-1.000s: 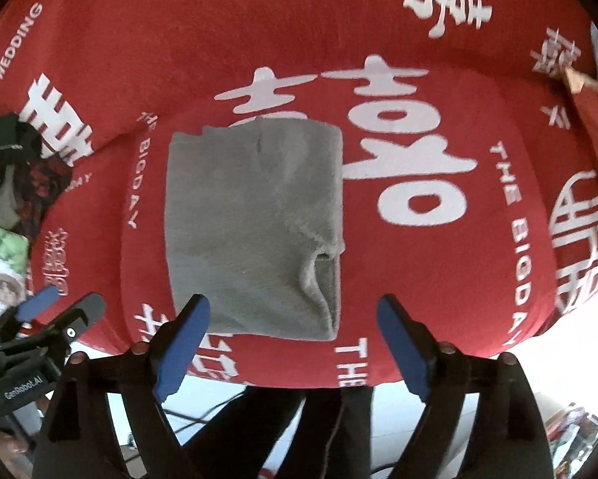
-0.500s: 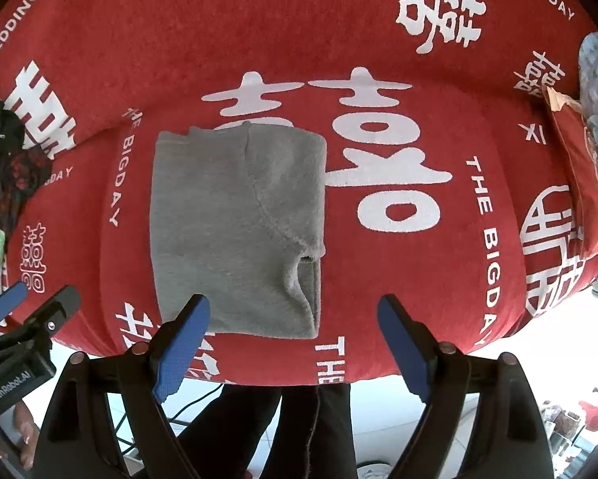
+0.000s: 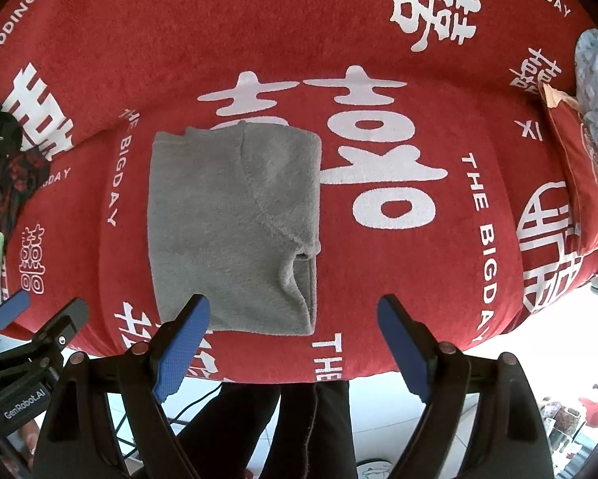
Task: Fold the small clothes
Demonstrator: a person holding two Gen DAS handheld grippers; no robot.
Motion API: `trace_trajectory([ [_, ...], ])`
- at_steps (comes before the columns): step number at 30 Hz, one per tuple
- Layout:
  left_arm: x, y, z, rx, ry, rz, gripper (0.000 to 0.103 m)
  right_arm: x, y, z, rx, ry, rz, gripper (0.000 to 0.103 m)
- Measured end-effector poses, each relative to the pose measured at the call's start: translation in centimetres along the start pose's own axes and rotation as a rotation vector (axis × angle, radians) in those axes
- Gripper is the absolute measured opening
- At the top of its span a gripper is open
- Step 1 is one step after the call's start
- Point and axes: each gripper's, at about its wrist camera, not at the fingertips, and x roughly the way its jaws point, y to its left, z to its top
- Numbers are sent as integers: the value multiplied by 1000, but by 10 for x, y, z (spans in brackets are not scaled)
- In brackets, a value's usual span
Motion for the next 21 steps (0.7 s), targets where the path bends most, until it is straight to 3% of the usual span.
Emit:
trace_trajectory([
  [21,1,4,1,-10,5,14,102,1,5,0,0,0,1,88],
])
